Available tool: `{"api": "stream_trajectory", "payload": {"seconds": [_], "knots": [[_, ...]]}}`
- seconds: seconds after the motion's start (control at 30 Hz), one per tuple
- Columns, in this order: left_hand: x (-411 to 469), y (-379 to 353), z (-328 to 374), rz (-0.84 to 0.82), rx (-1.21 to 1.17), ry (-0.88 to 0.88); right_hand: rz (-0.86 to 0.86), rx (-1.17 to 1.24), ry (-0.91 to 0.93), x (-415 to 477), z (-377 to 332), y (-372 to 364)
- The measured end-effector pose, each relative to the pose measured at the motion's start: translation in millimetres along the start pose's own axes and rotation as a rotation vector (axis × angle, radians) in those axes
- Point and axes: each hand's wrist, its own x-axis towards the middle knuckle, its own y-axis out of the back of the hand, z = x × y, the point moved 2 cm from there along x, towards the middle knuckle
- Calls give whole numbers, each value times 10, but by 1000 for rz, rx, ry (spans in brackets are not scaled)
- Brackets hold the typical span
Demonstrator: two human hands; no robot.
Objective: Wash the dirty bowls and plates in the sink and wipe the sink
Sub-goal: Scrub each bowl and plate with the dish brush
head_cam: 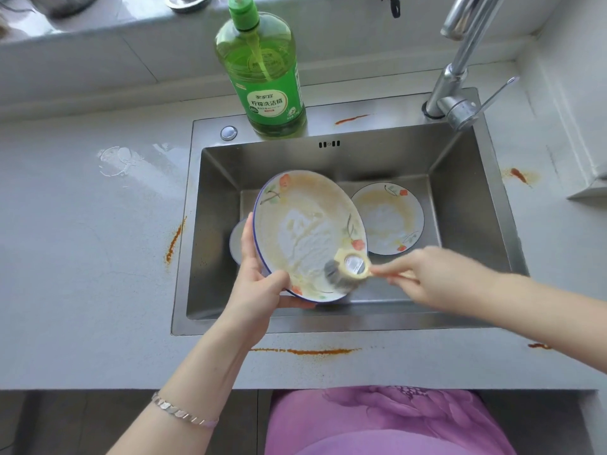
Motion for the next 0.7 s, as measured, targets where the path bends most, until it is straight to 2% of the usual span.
{"api": "stream_trajectory", "payload": {"seconds": [0.1,0.27,0.37,0.43,0.5,0.53,0.6,0.7], "knots": [[19,-50,-24,-27,19,-15,16,237,93,-76,-196,-140],[-49,-200,-73,-155,-27,105,241,492,128,193,-418,-75],[-70,-218,-78,-182,-83,137,374,334,-6,365,-340,30],[-50,-179,-61,-156,-85,126,358,137,-150,381,-175,76],[-9,-105,-60,-97,-83,107,283,106,-222,296,-11,78],[12,-63,-64,-60,-88,97,252,186,-221,231,58,57],[38,19,-72,6,-124,80,254,492,-217,74,182,-24],[52,86,-89,63,-218,97,472,830,-324,-58,396,-184]]}}
